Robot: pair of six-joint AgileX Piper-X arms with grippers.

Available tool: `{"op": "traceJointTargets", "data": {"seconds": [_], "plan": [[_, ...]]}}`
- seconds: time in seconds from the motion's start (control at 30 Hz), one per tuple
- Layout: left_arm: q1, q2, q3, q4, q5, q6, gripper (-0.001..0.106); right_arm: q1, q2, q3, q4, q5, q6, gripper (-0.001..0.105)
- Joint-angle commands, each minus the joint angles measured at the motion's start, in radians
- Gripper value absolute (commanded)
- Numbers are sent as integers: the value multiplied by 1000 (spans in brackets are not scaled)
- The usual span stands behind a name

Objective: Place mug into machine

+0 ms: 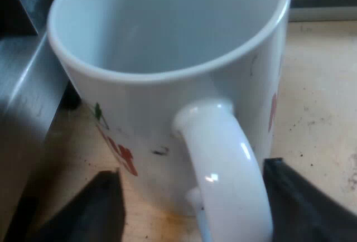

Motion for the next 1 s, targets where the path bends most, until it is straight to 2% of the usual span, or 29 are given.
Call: {"op": "traceJointTargets", "data": {"seconds": [0.03,0.1,0.13,0.33,0.53,0.57,0.6,0.7,0.87,1.0], "plan": [[-4,2,-2,-18,9,-1,78,-4,2,-7,-20,-12,-57,24],[-4,2,-2,-18,9,-1,78,-4,2,-7,-28,-12,-88,12],[-4,2,-2,-18,9,-1,78,-4,2,-7,-31,-12,-129,0],[-4,2,-2,-18,9,-1,78,10,-60,9,8,-12,-136,0],[-4,2,-2,-20,-6,-1,78,22,-299,43,217,11,-136,0],[-4,2,-2,-20,-6,-1,78,22,-362,44,277,11,-155,0],[-4,2,0,-20,-19,-1,78,22,-427,44,337,11,-184,0],[-4,2,4,-20,-72,-1,78,22,-550,44,439,11,-199,0],[-4,2,24,-20,-263,-1,78,22,-819,25,727,-92,-195,0],[-4,12,54,-82,-292,-1,78,22,-959,-21,906,-177,-195,0]]}}
